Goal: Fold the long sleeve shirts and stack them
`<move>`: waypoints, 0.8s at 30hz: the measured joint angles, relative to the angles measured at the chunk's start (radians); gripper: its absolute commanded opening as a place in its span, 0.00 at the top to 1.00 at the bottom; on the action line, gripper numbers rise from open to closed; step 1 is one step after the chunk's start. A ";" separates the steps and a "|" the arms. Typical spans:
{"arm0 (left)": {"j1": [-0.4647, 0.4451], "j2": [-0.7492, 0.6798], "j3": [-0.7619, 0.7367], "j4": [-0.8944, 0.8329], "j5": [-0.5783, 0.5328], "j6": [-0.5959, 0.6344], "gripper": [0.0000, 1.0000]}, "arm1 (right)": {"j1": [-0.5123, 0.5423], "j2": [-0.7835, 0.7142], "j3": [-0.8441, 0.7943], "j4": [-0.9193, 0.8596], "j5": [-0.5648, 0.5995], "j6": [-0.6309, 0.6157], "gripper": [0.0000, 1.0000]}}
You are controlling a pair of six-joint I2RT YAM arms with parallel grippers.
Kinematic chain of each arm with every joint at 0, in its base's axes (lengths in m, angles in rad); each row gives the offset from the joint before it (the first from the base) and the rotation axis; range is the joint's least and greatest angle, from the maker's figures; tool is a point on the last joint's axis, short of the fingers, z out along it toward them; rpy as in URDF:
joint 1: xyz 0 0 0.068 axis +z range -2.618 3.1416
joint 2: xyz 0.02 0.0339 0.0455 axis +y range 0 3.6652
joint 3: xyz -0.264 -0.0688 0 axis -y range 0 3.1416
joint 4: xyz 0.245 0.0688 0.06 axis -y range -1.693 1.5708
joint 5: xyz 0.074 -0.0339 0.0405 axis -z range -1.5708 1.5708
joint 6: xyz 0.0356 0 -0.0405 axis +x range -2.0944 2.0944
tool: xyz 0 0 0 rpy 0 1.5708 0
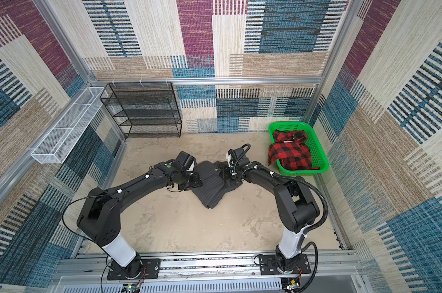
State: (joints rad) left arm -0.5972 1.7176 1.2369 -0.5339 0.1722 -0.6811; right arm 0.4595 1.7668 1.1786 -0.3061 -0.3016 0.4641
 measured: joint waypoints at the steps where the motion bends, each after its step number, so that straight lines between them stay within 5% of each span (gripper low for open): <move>1: -0.007 0.012 -0.009 0.021 0.003 -0.008 0.63 | 0.005 -0.004 0.005 0.000 0.002 0.000 0.83; 14: -0.041 0.124 -0.065 0.264 0.002 -0.133 0.62 | 0.029 -0.281 -0.180 -0.062 0.150 0.050 0.91; 24: -0.046 0.126 -0.077 0.311 0.013 -0.154 0.60 | -0.018 -0.183 -0.360 0.082 0.239 0.167 0.87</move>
State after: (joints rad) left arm -0.6434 1.8439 1.1595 -0.2234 0.1852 -0.8349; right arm 0.4419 1.5841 0.8188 -0.2241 -0.0624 0.6315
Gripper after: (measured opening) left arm 0.404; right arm 0.120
